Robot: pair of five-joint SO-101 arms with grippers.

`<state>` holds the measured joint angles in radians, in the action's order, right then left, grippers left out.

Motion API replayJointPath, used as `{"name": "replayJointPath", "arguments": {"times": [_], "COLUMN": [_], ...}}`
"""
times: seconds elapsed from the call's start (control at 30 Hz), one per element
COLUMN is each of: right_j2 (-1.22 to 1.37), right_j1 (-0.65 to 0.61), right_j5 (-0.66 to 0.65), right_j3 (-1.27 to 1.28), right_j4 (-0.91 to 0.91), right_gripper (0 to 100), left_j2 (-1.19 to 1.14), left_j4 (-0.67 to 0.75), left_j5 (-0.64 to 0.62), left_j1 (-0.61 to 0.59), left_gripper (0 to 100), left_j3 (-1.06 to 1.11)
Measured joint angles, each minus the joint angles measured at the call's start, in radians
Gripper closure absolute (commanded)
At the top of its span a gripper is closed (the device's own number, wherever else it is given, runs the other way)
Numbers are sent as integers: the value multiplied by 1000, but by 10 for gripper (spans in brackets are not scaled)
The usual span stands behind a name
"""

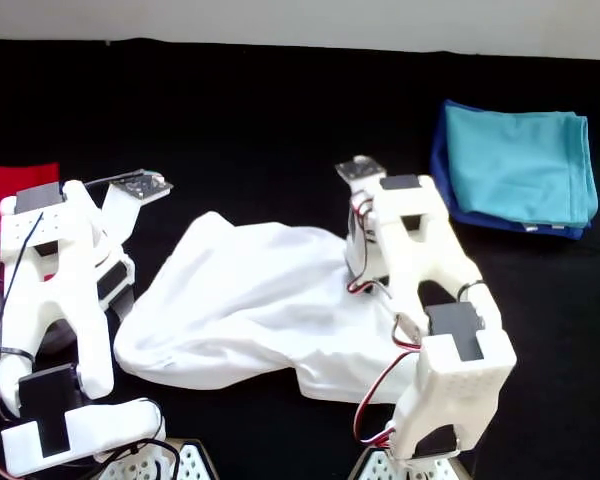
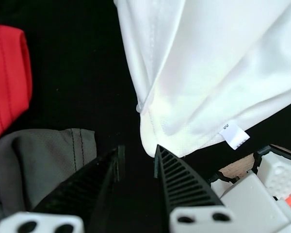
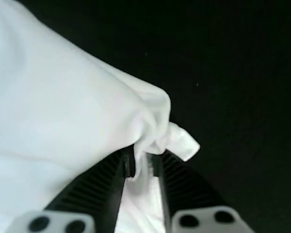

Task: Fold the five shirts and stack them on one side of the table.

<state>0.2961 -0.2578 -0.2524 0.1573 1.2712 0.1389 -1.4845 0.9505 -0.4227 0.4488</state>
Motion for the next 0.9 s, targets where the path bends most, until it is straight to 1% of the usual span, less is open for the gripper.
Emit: {"name": "replayJointPath", "arguments": {"times": [0.17, 0.27, 0.33, 0.4, 0.43, 0.53, 0.57, 0.63, 0.73, 0.9], "right_j2": [2, 2, 0, 0, 2, 2, 2, 2, 2, 0], "right_j1": [0, 0, 12, 31, 40, 60, 64, 75, 89, 103], "right_j5": [0, 0, 0, 0, 0, 0, 0, 0, 0, 0], "right_j3": [-253, -440, -511, -534, -534, -535, -535, -535, -548, -624], "right_j4": [60, 58, 31, -3, -18, -43, -44, -46, 9, 189], "right_gripper": [992, 992, 992, 971, 933, 769, 731, 717, 717, 717], "left_j2": [0, 0, 0, 0, 0, 0, 0, 0, 0, 0], "left_j4": [0, 0, 0, 0, 0, 0, 0, 0, 0, 0], "left_j5": [0, 0, 0, 0, 0, 0, 0, 0, -6, -57], "left_j1": [0, 0, 0, 0, 0, 0, 0, 0, 0, 0], "left_gripper": [885, 885, 885, 885, 885, 885, 885, 885, 885, 885], "left_j3": [0, 0, 0, 0, 0, 0, 0, 0, 0, 0]}}
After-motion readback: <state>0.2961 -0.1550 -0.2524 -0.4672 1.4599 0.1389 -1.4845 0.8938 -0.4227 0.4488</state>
